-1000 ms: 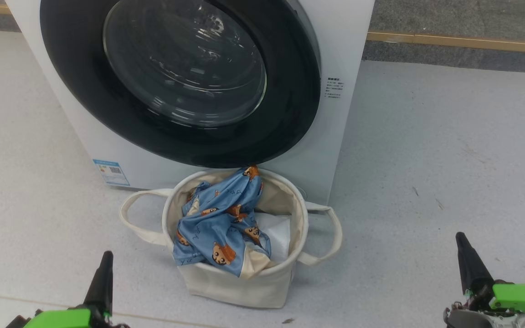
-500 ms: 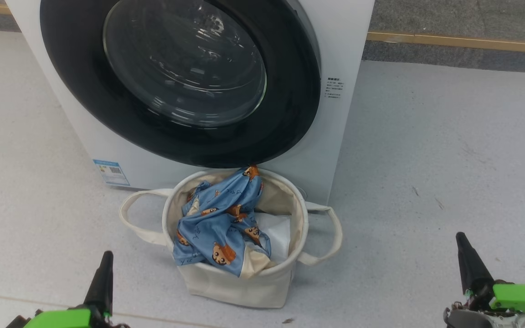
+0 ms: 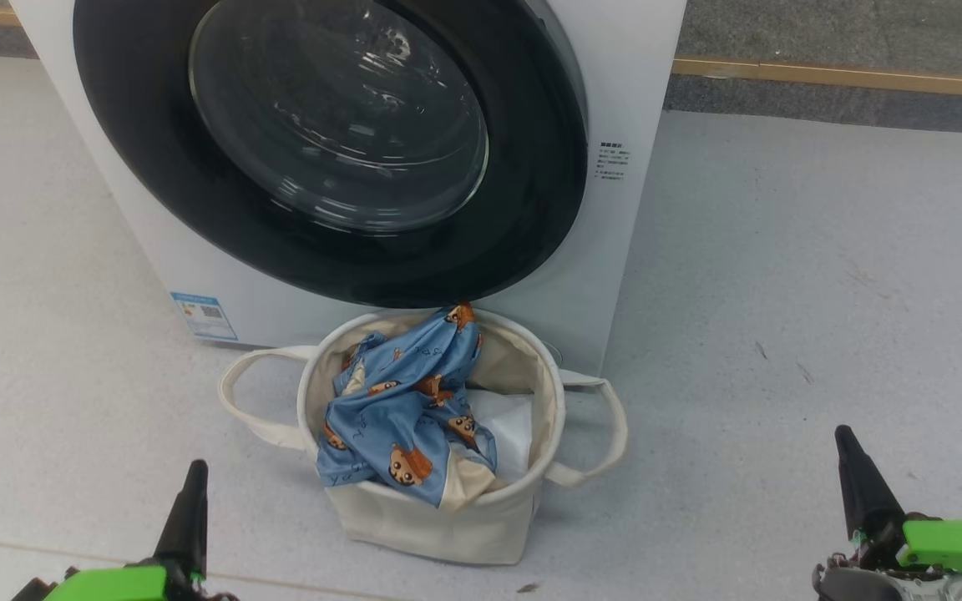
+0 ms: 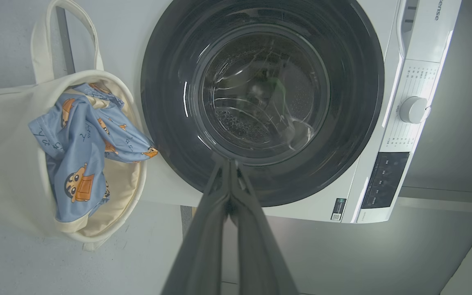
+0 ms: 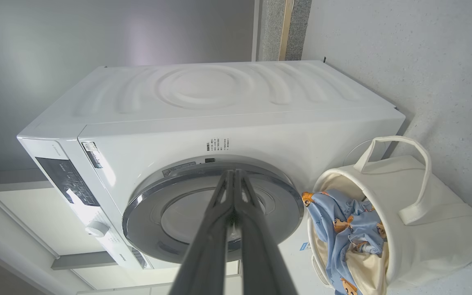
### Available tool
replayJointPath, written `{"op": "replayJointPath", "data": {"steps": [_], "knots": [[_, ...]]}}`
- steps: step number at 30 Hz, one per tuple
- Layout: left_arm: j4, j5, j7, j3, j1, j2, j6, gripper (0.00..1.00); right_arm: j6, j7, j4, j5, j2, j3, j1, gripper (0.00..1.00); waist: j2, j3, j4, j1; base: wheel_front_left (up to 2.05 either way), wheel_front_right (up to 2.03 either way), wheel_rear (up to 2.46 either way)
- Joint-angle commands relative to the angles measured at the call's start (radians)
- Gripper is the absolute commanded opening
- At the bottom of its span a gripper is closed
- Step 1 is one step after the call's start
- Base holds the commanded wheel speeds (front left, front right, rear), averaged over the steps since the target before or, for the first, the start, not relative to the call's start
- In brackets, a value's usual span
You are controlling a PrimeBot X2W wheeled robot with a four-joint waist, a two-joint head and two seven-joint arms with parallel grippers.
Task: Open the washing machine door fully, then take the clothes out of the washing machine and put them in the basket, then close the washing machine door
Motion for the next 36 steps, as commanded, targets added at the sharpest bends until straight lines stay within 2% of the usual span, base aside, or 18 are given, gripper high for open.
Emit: {"op": "replayJointPath", "data": {"steps": [1,36], "knots": [[-0.026,0.009,0.007,0.034,-0.045,0.005,-0.007,0.00,0.000,0.006,-0.031,-0.008,-0.002,0.016,-0.050,0.00,0.0000,0.000,0.000,0.0000,0.00,0.00,0.00],[-0.026,0.010,0.008,0.035,-0.045,0.004,-0.007,0.00,0.000,0.008,-0.031,-0.009,-0.001,0.015,-0.050,0.00,0.0000,0.000,0.000,0.0000,0.00,0.00,0.00]]}}
